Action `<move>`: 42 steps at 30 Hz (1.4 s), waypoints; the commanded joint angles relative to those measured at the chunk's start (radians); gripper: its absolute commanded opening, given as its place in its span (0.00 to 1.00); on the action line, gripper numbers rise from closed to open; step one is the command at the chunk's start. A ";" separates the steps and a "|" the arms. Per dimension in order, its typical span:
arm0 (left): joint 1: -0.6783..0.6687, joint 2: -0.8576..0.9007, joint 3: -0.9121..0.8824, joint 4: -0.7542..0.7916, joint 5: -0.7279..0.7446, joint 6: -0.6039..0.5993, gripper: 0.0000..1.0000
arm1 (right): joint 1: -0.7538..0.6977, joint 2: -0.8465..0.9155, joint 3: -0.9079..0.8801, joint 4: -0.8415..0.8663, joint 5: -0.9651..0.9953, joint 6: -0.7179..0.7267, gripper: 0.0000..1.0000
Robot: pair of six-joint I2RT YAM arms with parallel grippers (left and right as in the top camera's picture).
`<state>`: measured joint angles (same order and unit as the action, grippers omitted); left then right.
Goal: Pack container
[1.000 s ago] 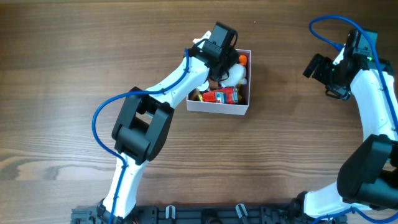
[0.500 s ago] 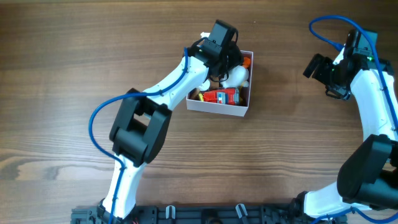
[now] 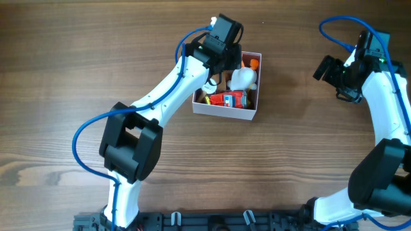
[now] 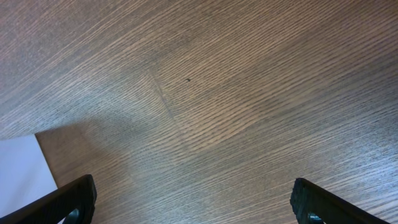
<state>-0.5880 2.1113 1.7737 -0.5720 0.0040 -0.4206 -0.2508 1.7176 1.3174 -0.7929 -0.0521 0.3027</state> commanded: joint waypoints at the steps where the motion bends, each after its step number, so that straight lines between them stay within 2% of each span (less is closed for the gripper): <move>1: 0.001 0.038 -0.003 0.020 -0.032 0.115 0.17 | -0.005 0.005 -0.002 0.000 -0.009 0.014 1.00; 8: -0.003 0.065 -0.003 0.073 -0.013 0.195 0.09 | -0.005 0.005 -0.002 0.000 -0.009 0.014 1.00; 12: -0.015 0.078 -0.003 0.100 -0.013 0.235 0.09 | -0.005 0.005 -0.002 0.000 -0.009 0.014 1.00; 22: -0.019 0.083 -0.003 0.165 0.008 0.260 0.08 | -0.005 0.005 -0.002 0.000 -0.009 0.014 1.00; 33: -0.031 0.174 -0.003 0.130 0.036 0.260 0.08 | -0.005 0.005 -0.002 0.000 -0.009 0.014 1.00; 36: -0.039 0.175 -0.002 0.131 0.035 0.260 0.11 | -0.005 0.005 -0.002 0.000 -0.009 0.014 1.00; 39: -0.038 0.162 -0.001 0.129 0.035 0.256 0.22 | -0.005 0.005 -0.002 0.000 -0.009 0.014 1.00; 40: -0.037 0.152 0.002 0.127 0.035 0.257 0.26 | -0.005 0.005 -0.002 0.000 -0.009 0.013 1.00; 42: -0.038 0.118 0.011 0.127 0.032 0.257 0.40 | -0.005 0.005 -0.002 0.000 -0.009 0.014 0.99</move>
<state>-0.6201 2.2814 1.7737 -0.4442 0.0166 -0.1688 -0.2508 1.7176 1.3174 -0.7929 -0.0521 0.3027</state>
